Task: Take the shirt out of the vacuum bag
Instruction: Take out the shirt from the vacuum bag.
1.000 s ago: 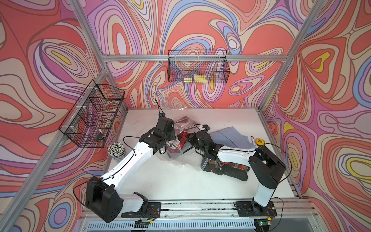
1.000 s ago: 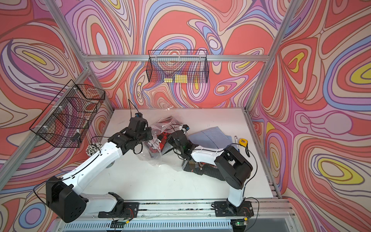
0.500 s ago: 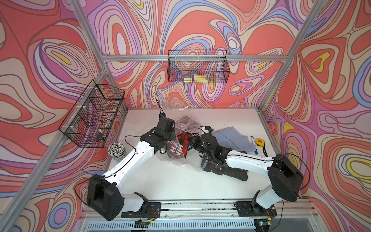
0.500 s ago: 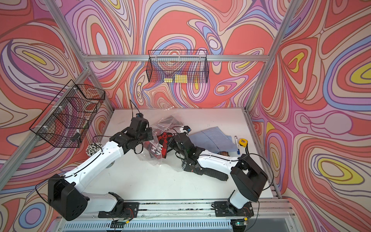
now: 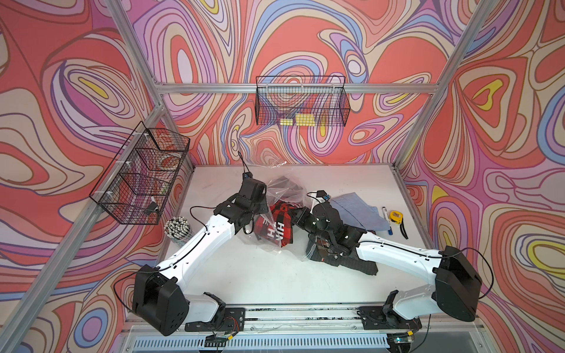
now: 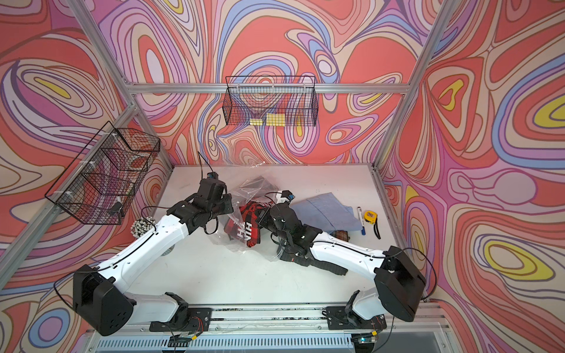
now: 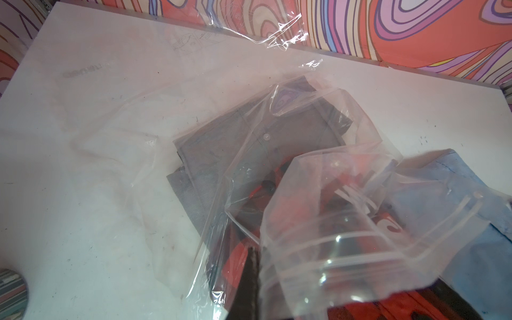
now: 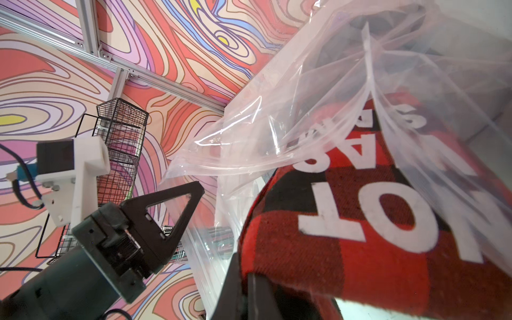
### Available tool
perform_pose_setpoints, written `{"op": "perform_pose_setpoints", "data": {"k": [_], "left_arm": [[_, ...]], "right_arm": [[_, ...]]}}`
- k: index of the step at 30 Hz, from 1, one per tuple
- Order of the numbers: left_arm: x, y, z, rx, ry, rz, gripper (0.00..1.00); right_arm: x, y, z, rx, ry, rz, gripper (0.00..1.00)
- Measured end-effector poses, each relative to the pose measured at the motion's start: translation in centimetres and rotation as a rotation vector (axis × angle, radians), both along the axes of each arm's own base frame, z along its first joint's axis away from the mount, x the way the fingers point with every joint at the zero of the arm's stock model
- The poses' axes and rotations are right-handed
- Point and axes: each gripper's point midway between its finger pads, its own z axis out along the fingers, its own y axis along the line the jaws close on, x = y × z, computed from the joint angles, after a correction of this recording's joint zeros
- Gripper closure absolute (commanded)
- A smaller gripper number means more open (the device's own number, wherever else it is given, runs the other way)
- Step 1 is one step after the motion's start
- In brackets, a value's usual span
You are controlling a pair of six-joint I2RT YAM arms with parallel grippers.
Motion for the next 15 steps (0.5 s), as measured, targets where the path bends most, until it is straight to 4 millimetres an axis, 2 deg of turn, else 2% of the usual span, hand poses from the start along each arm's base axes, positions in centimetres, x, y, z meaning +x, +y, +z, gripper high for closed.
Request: {"op": "perform_pose_setpoints", "data": {"k": [9,15], "left_arm": [[0.0,0.0,0.0,0.0,0.0,0.0,1.0],[0.0,0.0,0.0,0.0,0.0,0.0,1.0]], "right_arm": [[-0.8,-0.5,0.9,-0.01,-0.011,0.006,1.0],[-1.3,-0.9,2.3,-0.004,-0.036,0.007,1.0]]}}
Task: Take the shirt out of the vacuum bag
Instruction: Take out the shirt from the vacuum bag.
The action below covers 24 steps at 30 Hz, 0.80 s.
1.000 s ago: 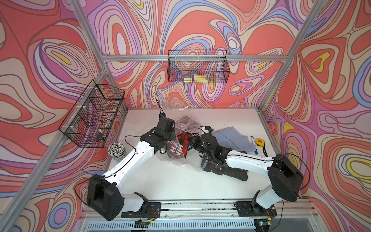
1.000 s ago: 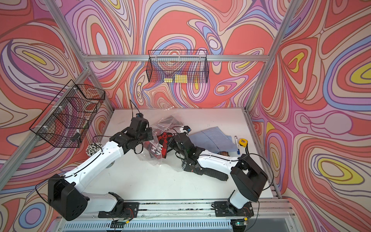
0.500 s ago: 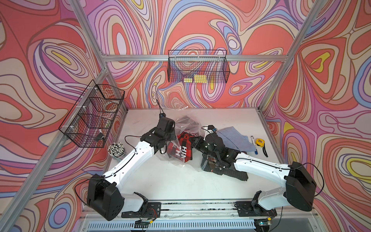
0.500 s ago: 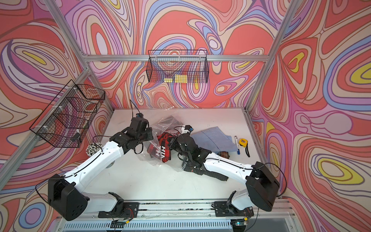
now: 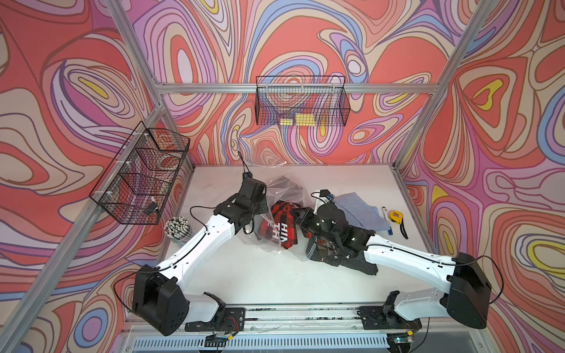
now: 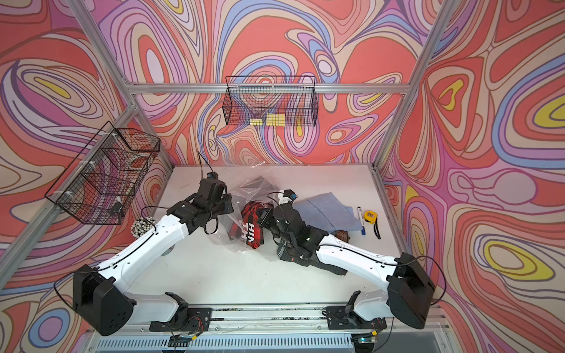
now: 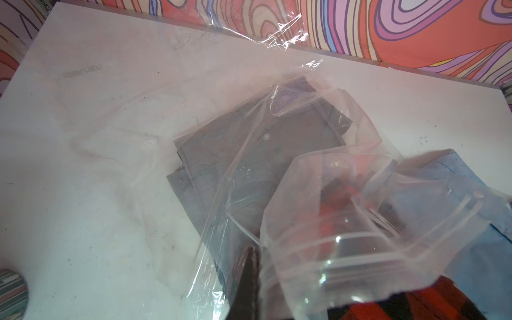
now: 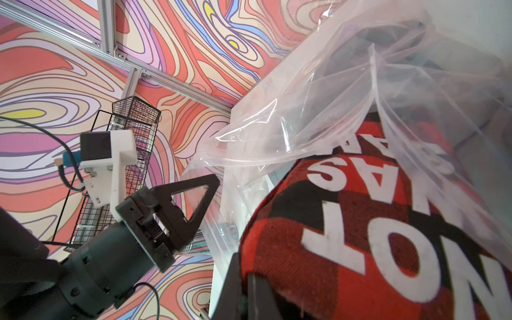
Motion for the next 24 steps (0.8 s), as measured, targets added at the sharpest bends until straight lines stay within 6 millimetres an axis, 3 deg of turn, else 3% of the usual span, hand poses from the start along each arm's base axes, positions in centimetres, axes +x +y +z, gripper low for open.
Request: {"op": "perform_pose_setpoints", "data": {"k": [7,17,24], "left_arm": [[0.0,0.1,0.0,0.003,-0.002,0.003,1.0],[0.0,0.1,0.0,0.004,-0.003,0.005,1.0],[0.0,0.1,0.0,0.005,-0.003,0.006,1.0]], "right_arm": [[-0.5,-0.9,2.1,-0.001,-0.032,-0.002,1.0],[-2.0,-3.3,7.8,0.032,-0.111,-0.013,1.0],[-3.5,-7.0,11.3,0.007,-0.171,-0.069,1.0]]}}
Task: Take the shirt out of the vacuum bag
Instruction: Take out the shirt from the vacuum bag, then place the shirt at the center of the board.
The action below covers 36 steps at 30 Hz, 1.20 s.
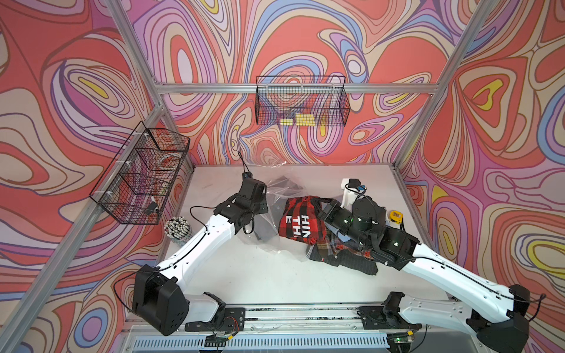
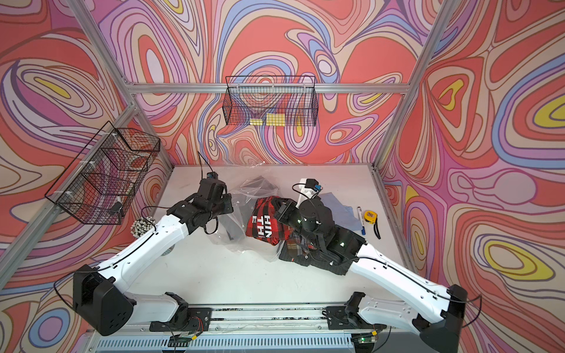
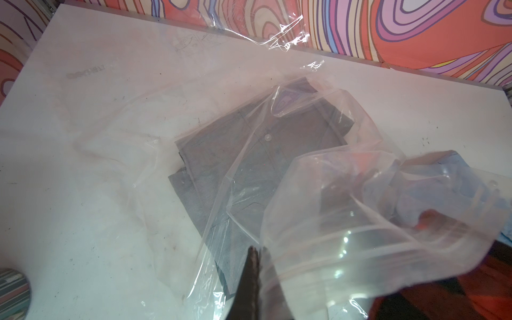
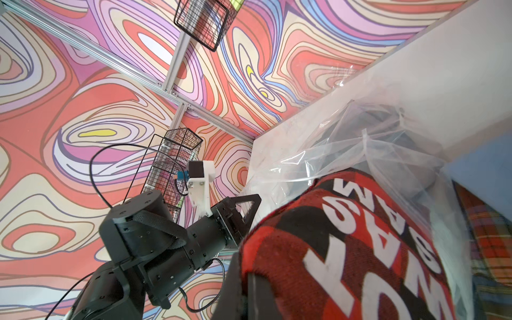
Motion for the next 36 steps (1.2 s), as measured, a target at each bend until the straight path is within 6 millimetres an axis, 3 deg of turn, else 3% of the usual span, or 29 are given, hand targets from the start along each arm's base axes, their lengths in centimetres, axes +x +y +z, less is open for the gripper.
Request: {"op": "perform_pose_setpoints", "data": {"k": [7,17,22,26,29,36], "left_arm": [[0.0,0.0,-0.1,0.002,0.002,0.001,1.0],[0.1,0.0,-0.2,0.004,0.005,0.001,1.0],[0.1,0.0,-0.4,0.007,0.01,0.002,1.0],[0.2,0.0,-0.4,0.01,0.008,0.004,1.0],[0.2,0.0,-0.4,0.01,0.008,0.004,1.0],[0.2,0.1,-0.4,0.018,0.006,0.003,1.0]], "right_arm": [[-1.3,-5.1,6.0,-0.016,-0.119,-0.121,1.0],[-0.7,-9.7,10.0,-0.191,-0.217,-0.32,1.0],[1.1,-11.1,11.0,-0.278,-0.24,-0.407,1.0],[4.6,-14.7,9.7,-0.313,-0.184,-0.501,1.0],[7.8,-17.3,7.5,-0.316,-0.106,-0.543,1.0],[15.5,-20.7,-1.1,-0.288,0.132,-0.503,1.0]]}}
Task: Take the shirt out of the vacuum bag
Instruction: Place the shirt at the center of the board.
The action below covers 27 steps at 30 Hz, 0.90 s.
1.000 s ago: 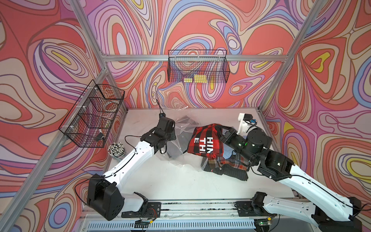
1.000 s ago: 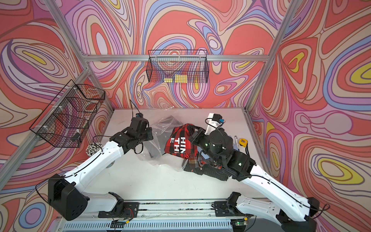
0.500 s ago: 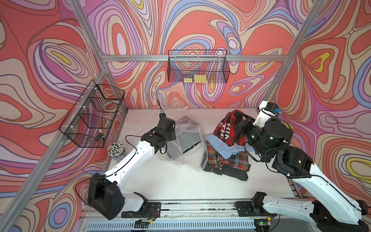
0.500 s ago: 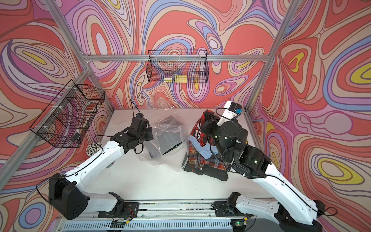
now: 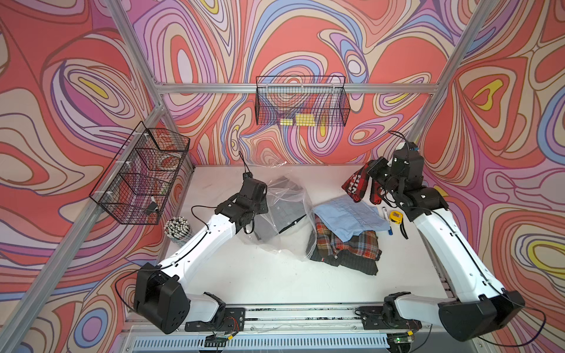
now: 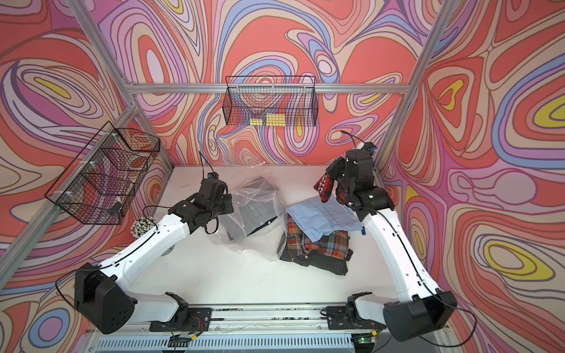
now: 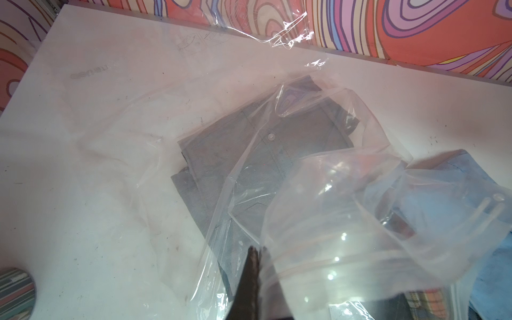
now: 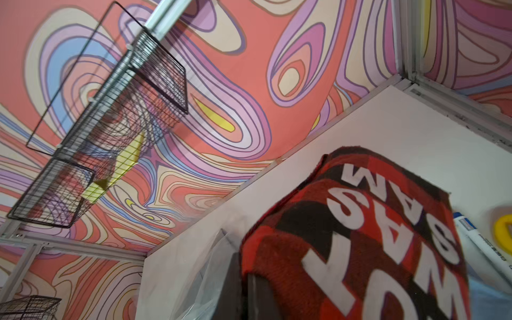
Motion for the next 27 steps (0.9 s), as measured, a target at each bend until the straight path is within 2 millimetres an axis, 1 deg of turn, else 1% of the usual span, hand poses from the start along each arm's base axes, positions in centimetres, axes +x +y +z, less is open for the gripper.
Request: {"op": "perform_pose_setpoints", "data": {"k": [4,6,8,9,11,15,19,22,23,25,27], "left_arm": [[0.3,-0.1,0.2,0.002,-0.003,0.0,1.0],[0.4,-0.1,0.1,0.006,-0.001,-0.002,1.0],[0.4,-0.1,0.0,0.011,0.001,-0.002,1.0],[0.4,-0.1,-0.1,0.012,0.002,-0.001,1.0],[0.4,-0.1,-0.1,0.014,0.004,-0.002,1.0],[0.5,-0.1,-0.2,0.017,0.004,-0.004,1.0],[0.5,-0.1,-0.1,0.021,0.002,-0.005,1.0],[0.5,-0.1,-0.1,0.022,0.002,-0.006,1.0],[0.5,-0.1,-0.1,0.022,0.002,-0.006,1.0],[0.6,-0.1,-0.1,0.022,0.003,-0.006,1.0],[0.7,-0.2,-0.2,0.023,0.005,-0.006,1.0]], "right_arm": [[3.4,-1.8,-4.8,0.054,0.107,0.004,1.0],[4.5,-2.2,-6.7,0.067,0.149,0.007,1.0],[5.4,-2.1,-7.9,0.079,0.176,0.021,1.0],[6.0,-2.1,-8.2,0.084,0.184,0.028,1.0],[7.0,-1.8,-8.2,0.095,0.183,0.044,1.0],[9.3,-1.5,-7.3,0.114,0.151,0.075,1.0],[9.9,-1.5,-6.9,0.1,0.124,0.085,1.0],[10.2,-1.3,-7.6,0.082,0.111,0.11,1.0],[10.1,-1.1,-8.4,0.08,0.118,0.124,1.0],[9.7,-0.5,-11.0,0.077,0.151,0.154,1.0],[9.1,0.0,-14.7,0.066,0.219,0.183,1.0]]}}
